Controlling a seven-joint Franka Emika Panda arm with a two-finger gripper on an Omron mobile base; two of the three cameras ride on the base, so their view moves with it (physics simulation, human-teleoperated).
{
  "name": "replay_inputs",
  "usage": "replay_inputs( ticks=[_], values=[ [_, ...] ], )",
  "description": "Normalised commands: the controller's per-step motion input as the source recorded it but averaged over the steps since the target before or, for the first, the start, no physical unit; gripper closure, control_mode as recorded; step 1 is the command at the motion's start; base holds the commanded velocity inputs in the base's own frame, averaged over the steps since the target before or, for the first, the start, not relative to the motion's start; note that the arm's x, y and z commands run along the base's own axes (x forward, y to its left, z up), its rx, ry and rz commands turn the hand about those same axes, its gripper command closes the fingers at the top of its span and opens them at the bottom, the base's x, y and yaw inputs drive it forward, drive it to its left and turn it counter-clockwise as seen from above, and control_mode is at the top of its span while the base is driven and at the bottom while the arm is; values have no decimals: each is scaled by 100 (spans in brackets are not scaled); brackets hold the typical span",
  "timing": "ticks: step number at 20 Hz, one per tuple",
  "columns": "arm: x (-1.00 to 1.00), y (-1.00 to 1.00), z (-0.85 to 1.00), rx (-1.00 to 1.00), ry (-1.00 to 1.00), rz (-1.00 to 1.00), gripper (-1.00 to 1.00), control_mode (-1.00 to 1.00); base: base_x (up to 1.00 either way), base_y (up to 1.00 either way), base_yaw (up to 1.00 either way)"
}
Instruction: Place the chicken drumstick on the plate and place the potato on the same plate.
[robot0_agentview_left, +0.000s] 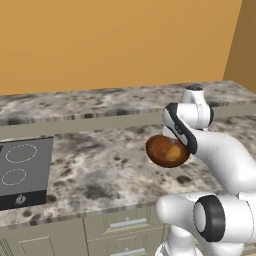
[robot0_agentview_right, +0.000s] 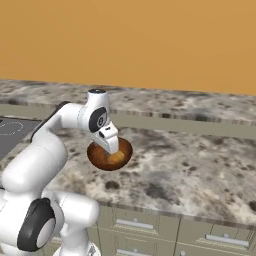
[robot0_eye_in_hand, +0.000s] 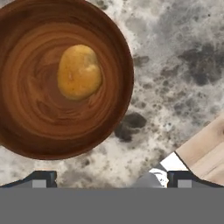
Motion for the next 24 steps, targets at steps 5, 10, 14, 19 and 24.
replay_inputs(
  ticks=[5,10,14,19,24],
  values=[
    [39,-18,-16,0,0,-10,-100,-100,0,0,0],
    [49,-1,-17,0,0,0,-100,-100,0,0,0],
    [47,0,-23,0,1,0,-100,-100,0,0,0],
    [23,-4,-27,0,6,0,-100,-100,0,0,0],
    [22,-13,-31,0,2,0,-100,-100,0,0,0]
  ],
)
